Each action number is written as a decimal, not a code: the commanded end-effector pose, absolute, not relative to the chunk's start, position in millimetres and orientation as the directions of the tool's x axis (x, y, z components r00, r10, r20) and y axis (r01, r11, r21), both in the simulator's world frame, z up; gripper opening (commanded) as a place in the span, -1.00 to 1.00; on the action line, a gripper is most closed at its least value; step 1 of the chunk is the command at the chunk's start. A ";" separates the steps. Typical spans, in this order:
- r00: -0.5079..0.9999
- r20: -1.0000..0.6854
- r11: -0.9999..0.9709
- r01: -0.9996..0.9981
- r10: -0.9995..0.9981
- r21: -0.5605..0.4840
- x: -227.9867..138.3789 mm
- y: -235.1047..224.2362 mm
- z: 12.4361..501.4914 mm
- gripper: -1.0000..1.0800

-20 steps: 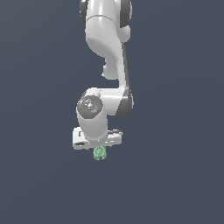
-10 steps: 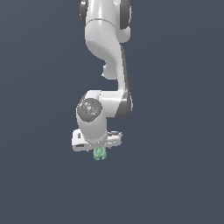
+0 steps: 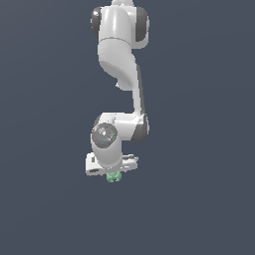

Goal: Pick up the object and move it to a goal position.

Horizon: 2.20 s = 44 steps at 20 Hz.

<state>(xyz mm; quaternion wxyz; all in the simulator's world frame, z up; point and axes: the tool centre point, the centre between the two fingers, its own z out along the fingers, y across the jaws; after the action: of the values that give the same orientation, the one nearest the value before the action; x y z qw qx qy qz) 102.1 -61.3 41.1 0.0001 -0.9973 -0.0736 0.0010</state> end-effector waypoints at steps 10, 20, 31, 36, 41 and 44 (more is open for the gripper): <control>0.989 0.000 -0.989 0.147 0.147 0.000 104.1 -61.1 39.8 -1.00; 0.989 0.000 -0.989 0.147 0.147 0.000 101.5 -59.5 40.8 -1.00; 0.989 0.000 -0.989 0.147 0.147 0.000 76.3 -43.0 50.5 -1.00; 0.989 0.000 -0.989 0.147 0.147 0.000 53.9 -28.2 59.3 -1.00; 0.989 0.000 -0.989 0.147 0.147 0.000 27.4 -10.6 69.7 -1.00; 0.989 0.000 -0.989 0.147 0.147 0.000 10.2 1.0 76.5 -1.00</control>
<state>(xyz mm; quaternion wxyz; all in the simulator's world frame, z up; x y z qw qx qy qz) 19.1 -5.0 72.8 0.0000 -0.9973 -0.0737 0.0002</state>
